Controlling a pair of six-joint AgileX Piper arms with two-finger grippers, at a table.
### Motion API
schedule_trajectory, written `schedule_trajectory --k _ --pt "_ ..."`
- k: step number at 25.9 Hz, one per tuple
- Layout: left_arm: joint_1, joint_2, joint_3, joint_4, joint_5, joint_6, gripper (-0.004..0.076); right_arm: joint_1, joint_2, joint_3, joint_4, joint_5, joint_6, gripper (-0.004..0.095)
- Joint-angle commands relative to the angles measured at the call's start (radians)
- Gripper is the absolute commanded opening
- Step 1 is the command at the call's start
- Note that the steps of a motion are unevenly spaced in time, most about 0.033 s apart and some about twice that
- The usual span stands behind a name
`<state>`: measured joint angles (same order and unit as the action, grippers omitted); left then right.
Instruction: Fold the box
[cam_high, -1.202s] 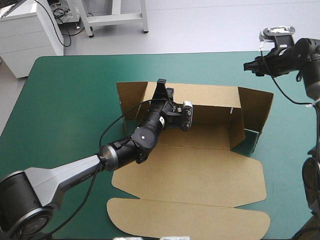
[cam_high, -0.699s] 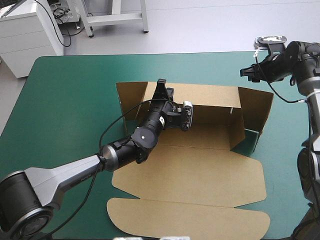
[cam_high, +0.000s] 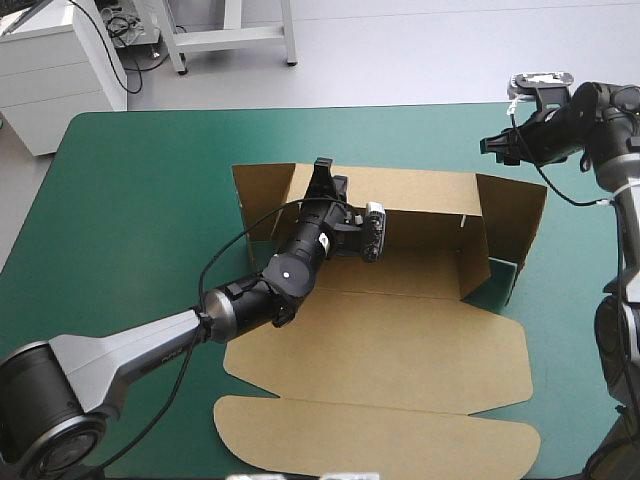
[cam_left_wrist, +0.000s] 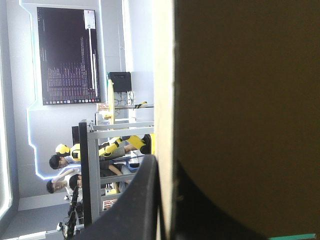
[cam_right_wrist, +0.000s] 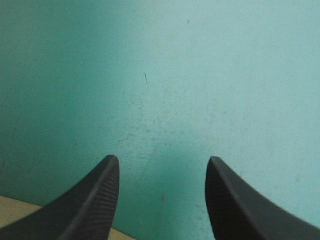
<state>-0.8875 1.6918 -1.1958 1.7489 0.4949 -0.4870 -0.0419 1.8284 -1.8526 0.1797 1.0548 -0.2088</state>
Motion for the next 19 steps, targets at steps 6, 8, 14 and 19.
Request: schedule_trajectory --k 6,8,14,19 --pt "-0.004 -0.036 -0.018 0.028 0.025 -0.013 -0.0008 -0.006 -0.007 -0.034 0.005 0.078 0.011 0.0481" --pt "-0.004 -0.036 -0.018 0.028 0.030 -0.013 -0.0008 -0.006 0.009 -0.034 0.005 0.110 0.011 0.0481" --pt "-0.004 -0.036 -0.018 0.028 0.030 -0.026 -0.0008 -0.006 0.013 -0.032 0.007 0.199 0.013 0.0481" --pt "-0.004 -0.036 -0.018 0.028 0.030 -0.025 -0.0008 -0.006 0.004 -0.030 0.055 0.199 0.032 0.0480"
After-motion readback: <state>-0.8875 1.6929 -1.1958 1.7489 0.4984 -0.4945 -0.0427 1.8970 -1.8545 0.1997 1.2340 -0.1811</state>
